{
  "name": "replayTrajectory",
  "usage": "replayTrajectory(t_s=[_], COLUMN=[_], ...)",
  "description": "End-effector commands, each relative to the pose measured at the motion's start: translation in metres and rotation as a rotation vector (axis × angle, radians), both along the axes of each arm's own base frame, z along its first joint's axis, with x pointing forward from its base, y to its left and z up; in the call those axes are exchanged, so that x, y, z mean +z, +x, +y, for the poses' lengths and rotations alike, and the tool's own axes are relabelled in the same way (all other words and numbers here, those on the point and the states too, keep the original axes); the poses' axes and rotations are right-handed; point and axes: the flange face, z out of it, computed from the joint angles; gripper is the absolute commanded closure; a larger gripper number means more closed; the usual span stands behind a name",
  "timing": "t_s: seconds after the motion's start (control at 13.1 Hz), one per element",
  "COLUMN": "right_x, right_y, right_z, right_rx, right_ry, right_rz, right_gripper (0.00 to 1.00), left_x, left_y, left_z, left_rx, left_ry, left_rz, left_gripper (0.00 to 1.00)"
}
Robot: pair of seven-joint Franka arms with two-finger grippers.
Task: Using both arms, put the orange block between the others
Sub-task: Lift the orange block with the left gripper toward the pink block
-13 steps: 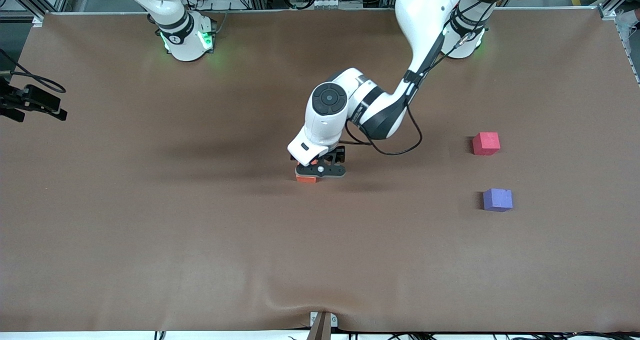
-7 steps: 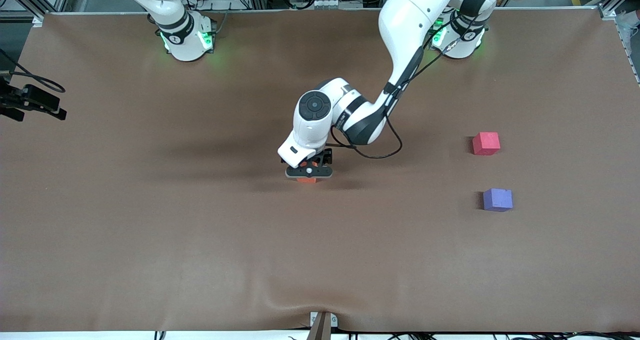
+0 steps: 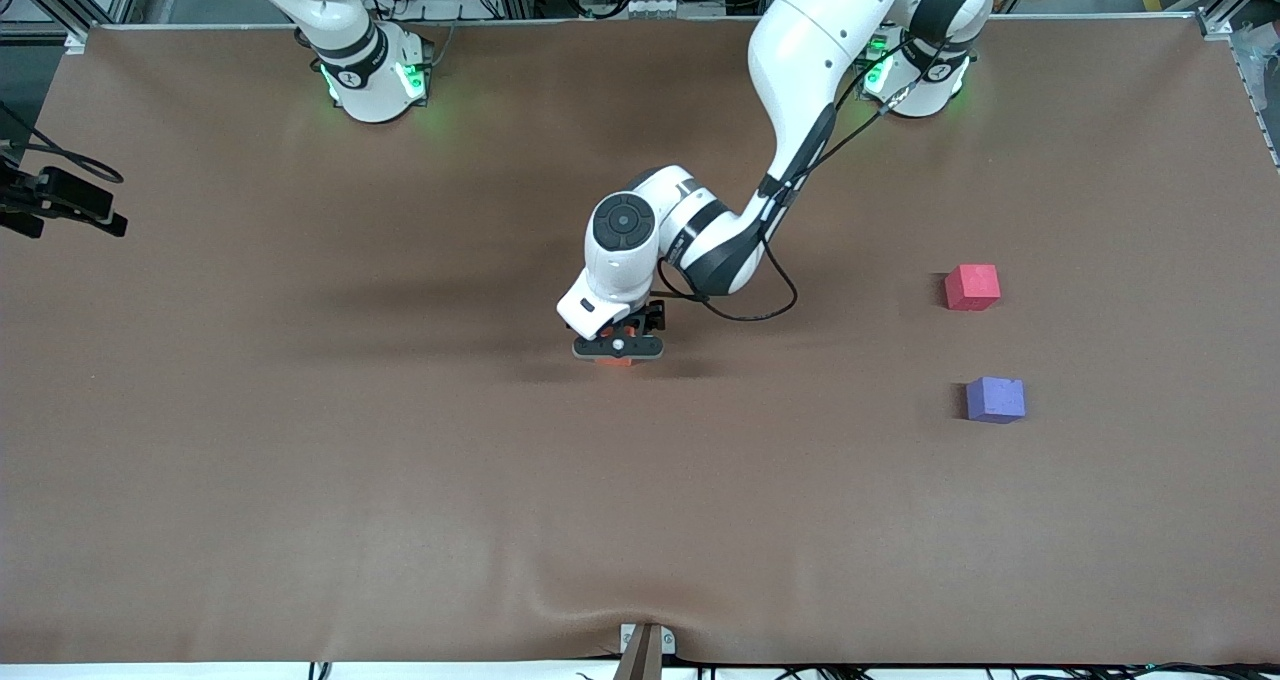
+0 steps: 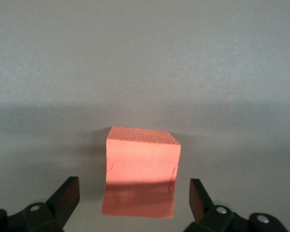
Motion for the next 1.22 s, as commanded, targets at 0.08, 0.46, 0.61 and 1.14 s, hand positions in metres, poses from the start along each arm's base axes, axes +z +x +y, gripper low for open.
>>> replayTrajectory(t_s=[0.08, 0.46, 0.61, 1.14], right_x=[0.003, 0.003, 0.003, 0.004], right_y=[-0.001, 0.0, 0.0, 0.0], right_z=[-0.004, -0.004, -0.003, -0.006], right_rx=[-0.015, -0.015, -0.012, -0.019], right_ry=[-0.013, -0.013, -0.013, -0.013], right_rz=[0.011, 0.01, 0.008, 0.005], right_gripper=[0.0, 0.0, 0.0, 0.0], left_x=[-0.016, -0.019, -0.02, 0.045], left_y=[-0.005, -0.003, -0.003, 0.009], left_z=[-0.013, -0.01, -0.009, 0.002], left_rx=[-0.018, -0.052, -0.052, -0.031], left_ry=[-0.01, 0.001, 0.007, 0.021], left_rz=[-0.038, -0.044, -0.041, -0.05], left_gripper=[0.0, 0.59, 0.84, 0.91])
